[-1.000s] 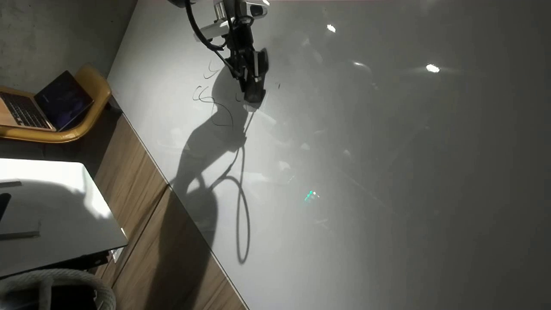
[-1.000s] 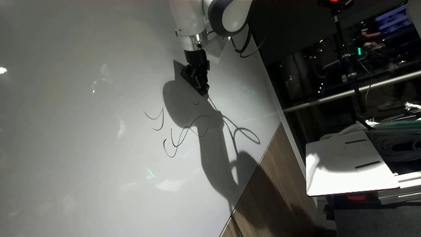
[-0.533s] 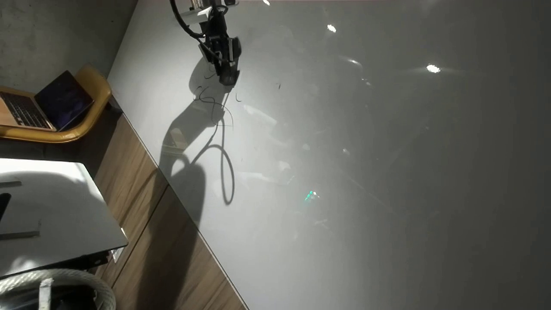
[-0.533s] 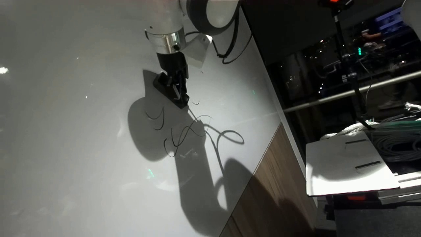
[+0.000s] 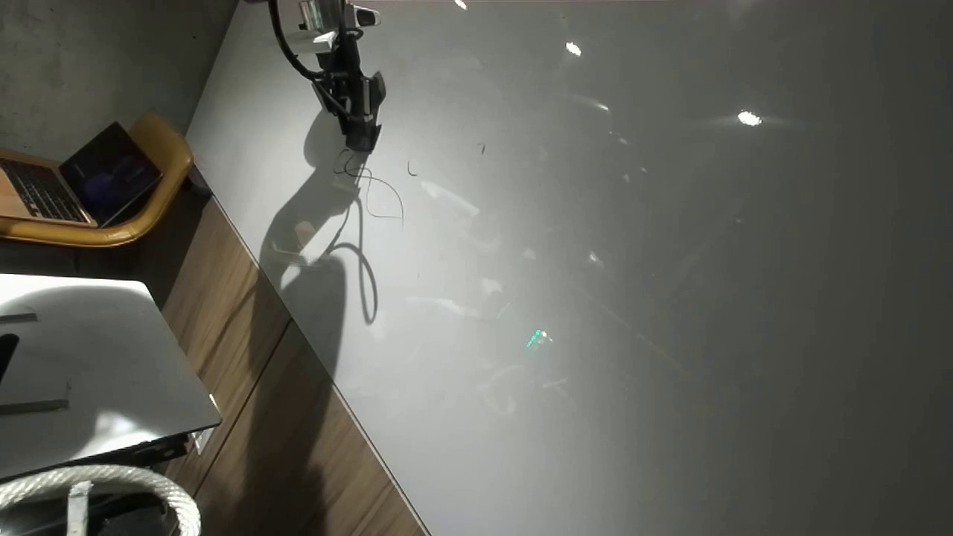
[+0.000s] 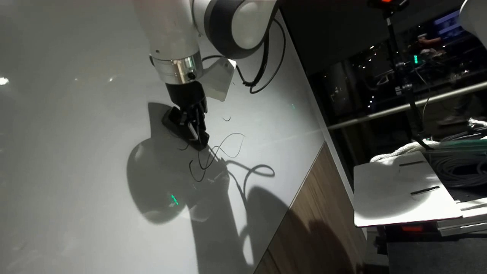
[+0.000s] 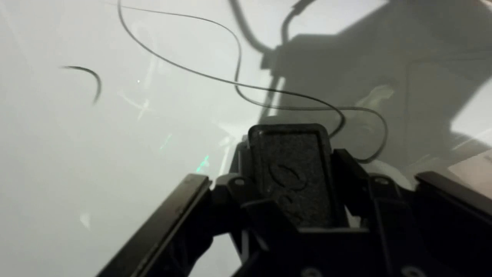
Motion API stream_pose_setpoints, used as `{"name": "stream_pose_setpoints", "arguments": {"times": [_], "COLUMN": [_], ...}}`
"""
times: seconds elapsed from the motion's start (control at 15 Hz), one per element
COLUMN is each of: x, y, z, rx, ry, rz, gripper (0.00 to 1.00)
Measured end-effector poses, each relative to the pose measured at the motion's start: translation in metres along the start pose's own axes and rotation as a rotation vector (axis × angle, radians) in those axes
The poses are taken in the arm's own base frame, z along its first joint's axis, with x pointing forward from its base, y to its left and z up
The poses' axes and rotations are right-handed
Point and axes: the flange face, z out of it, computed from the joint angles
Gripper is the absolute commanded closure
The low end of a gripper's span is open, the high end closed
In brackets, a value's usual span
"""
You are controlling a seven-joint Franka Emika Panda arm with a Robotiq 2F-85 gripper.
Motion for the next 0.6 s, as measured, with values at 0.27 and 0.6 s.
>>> {"name": "stream_pose_setpoints", "arguments": {"times": [0.27,0.6], "x": [0.009,0.010], "y": [-0.043,-0.046], "z": [0.005,0.008], "rx": [0.039,0.036], "ry": [0.003,-0.006], "rz": [-0.034,-0.037], "gripper": [0.72,0.72]}}
